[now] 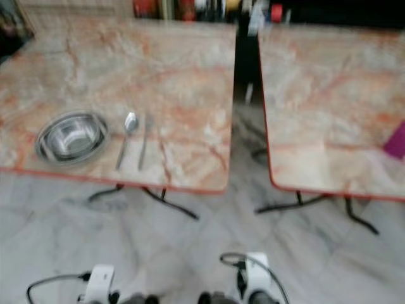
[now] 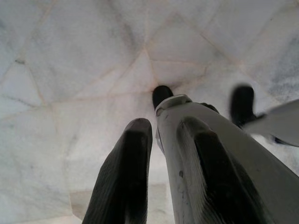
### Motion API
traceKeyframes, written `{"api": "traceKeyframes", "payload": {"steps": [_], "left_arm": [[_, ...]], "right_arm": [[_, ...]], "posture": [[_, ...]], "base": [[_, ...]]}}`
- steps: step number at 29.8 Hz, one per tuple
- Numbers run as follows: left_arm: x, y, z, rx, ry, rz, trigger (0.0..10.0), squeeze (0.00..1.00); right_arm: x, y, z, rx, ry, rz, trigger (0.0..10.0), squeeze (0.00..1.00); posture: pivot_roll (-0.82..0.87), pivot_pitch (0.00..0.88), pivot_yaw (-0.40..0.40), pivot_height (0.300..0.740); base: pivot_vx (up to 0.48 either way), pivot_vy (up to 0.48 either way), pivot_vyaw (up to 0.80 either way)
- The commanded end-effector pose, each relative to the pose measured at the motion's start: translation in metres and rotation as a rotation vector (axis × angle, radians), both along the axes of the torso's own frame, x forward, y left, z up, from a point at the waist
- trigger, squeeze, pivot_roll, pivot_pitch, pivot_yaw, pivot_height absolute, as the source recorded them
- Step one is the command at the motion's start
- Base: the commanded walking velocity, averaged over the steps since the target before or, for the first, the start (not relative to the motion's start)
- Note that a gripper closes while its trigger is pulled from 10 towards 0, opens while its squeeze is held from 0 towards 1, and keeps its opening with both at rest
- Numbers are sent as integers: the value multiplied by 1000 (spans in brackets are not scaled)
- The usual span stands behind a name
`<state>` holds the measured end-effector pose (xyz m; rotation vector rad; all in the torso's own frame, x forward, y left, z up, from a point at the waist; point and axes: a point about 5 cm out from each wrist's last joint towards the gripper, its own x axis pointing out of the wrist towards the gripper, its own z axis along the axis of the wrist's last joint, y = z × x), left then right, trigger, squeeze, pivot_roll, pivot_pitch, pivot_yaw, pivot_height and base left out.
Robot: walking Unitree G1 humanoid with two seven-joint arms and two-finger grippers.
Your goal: Setting the table
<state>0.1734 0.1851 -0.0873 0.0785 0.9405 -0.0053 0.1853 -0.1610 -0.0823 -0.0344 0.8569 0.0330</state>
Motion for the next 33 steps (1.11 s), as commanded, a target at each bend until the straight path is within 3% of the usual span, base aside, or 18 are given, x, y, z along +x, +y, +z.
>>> {"api": "traceKeyframes", "payload": {"steps": [1,12,19,24,33], "left_arm": [[-20,-3,-10,-7,81,-7,10000,0],[-19,-3,-9,-10,80,-2,10000,0],[-18,-4,-9,-14,76,12,10000,0],[-17,-4,-9,-16,76,22,10000,0],[-17,-4,-9,-15,76,28,10000,0]], "right_arm": [[-6,-10,-3,-24,26,-20,10000,0],[-4,-11,-1,-27,14,-18,10000,0],[-2,-20,0,-37,10,-77,10000,0],[-1,-22,1,-34,13,-89,10000,0],[0,-22,1,-39,4,-87,10000,0]], "posture": [[-67,169,-17,740],[-66,180,-19,740],[-60,200,-22,740],[-59,209,-23,740],[-61,216,-22,740]], "base": [[0,-416,0],[0,-417,0],[0,-411,0],[0,-409,-690],[0,-405,0]]}}
